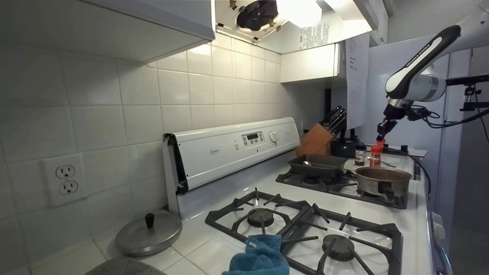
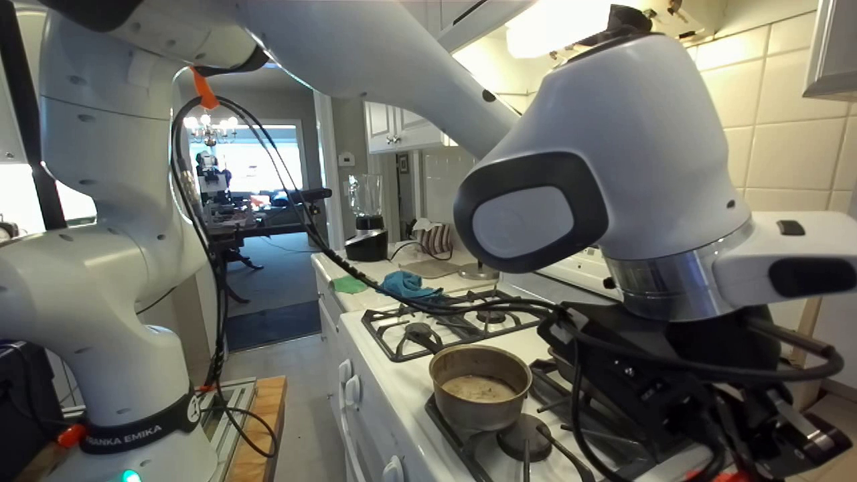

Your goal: Close the spice shaker

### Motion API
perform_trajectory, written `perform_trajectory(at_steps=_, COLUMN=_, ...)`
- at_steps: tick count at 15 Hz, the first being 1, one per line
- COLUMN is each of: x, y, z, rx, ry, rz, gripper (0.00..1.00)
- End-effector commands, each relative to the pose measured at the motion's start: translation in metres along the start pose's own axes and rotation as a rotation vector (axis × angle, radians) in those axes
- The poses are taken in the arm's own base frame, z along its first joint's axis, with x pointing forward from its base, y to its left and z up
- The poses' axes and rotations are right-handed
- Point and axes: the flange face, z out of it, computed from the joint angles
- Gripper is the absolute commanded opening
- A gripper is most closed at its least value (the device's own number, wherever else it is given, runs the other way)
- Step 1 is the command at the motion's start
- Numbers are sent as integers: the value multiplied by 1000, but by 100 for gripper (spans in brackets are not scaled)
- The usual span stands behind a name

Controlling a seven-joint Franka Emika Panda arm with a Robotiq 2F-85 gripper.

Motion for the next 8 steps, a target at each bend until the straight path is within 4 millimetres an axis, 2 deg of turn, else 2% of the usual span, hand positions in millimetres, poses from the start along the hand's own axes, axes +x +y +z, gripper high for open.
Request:
perform_trajectory(at_steps=1, x=-6, y=3, z=-1, rx=-28, ry=-20, rz=-29, gripper=1)
perform_trajectory(at_steps=8, x=-4, y=5, z=3, rx=-85, ry=-64, rz=-101, gripper=1)
